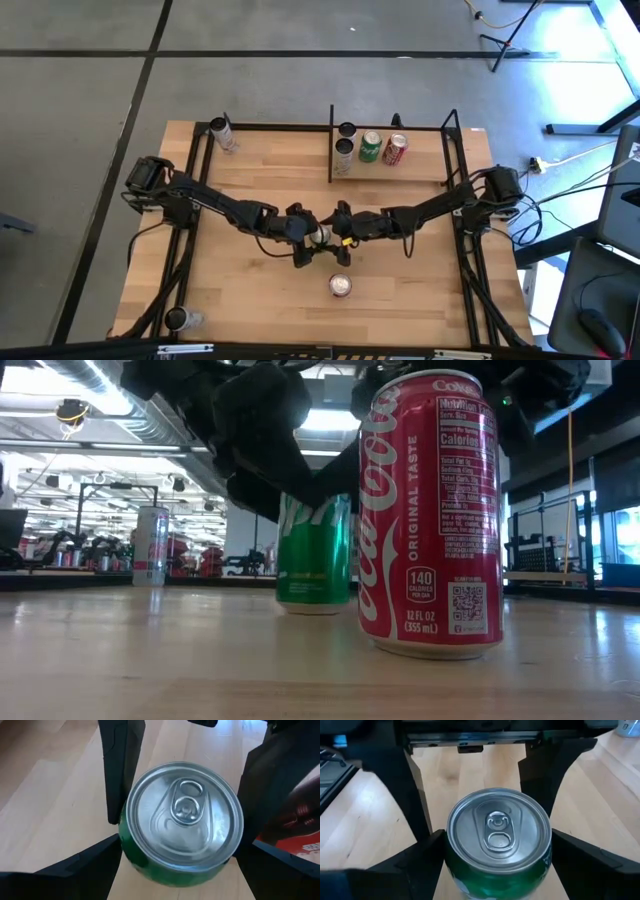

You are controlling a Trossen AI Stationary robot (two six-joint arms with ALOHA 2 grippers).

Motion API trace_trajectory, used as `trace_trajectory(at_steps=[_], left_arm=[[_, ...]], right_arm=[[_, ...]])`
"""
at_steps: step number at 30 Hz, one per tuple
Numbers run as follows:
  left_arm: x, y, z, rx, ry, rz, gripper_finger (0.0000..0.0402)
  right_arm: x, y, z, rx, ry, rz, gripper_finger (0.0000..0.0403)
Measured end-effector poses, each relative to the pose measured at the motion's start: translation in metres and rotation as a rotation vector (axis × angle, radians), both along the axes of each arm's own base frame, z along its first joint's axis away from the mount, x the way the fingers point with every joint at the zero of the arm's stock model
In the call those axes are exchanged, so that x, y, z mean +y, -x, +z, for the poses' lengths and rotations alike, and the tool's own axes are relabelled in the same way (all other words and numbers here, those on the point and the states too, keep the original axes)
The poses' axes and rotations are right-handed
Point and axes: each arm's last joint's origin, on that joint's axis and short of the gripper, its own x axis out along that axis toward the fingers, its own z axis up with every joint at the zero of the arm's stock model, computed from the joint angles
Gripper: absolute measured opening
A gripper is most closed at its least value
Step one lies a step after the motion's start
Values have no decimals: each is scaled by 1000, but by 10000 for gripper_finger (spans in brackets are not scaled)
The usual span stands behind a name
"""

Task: Place canned beverage on shelf
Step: Put the green soda can on the shelf aligned with the other green soda can

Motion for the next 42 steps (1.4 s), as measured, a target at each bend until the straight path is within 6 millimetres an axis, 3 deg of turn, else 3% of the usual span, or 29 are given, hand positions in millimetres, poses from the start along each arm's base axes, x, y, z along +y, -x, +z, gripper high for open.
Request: trace_trajectory(at_steps=[3, 7, 12, 17, 24, 35, 42], left_arm=[[1, 0, 0, -3, 0, 3, 364], [3, 1, 3, 10, 4, 2, 364], [3, 13, 33, 30, -13, -1, 364], [6, 30, 60, 10, -2, 4, 364], [11, 42, 79, -51, -42, 60, 364], [11, 43, 80, -58, -18, 81, 364], [11, 42, 81, -72, -14, 84, 364]], right_arm=[[-2, 0, 0, 6, -3, -6, 315], [-5, 0, -1, 20, -2, -19, 268], [-7, 4, 4, 40, 2, -61, 261], [-10, 16, 22, 59, 54, -74, 261], [-25, 40, 62, 49, 106, -118, 261], [-62, 96, 113, 62, 124, -223, 261], [-90, 126, 110, 81, 114, -327, 261]])
